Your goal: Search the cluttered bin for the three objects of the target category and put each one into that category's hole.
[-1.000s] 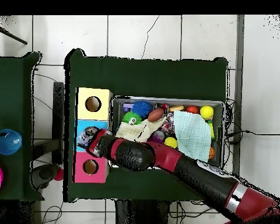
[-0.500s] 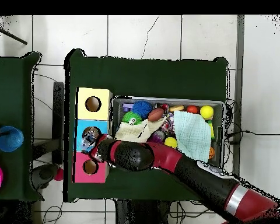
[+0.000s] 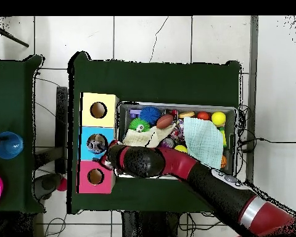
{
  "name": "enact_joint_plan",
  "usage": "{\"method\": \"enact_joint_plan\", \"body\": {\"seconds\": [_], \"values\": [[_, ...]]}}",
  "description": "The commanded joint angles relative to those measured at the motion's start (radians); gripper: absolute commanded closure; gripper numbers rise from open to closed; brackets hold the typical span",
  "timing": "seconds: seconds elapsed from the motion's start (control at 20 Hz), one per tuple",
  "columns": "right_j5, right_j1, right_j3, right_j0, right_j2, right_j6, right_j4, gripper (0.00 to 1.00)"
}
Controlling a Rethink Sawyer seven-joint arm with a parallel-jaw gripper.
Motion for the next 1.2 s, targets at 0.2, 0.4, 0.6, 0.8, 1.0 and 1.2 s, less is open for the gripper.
{"method": "enact_joint_plan", "body": {"seconds": [0.2, 0.4, 0.6, 0.8, 1.0, 1.2], "values": [[0.139, -0.038, -0.143, -0.014, -0.049, 0.112, 0.022, 0.0], [0.178, -0.055, -0.157, -0.02, -0.04, 0.084, 0.012, 0.0], [0.23, -0.088, -0.183, -0.018, -0.039, 0.035, -0.017, 0.0], [0.269, -0.106, -0.212, -0.019, -0.048, 0.001, -0.045, 0.0], [0.31, -0.135, -0.228, -0.026, -0.048, 0.003, -0.045, 0.0], [0.306, -0.164, -0.248, -0.028, -0.065, 0.015, -0.065, 0.0]]}}
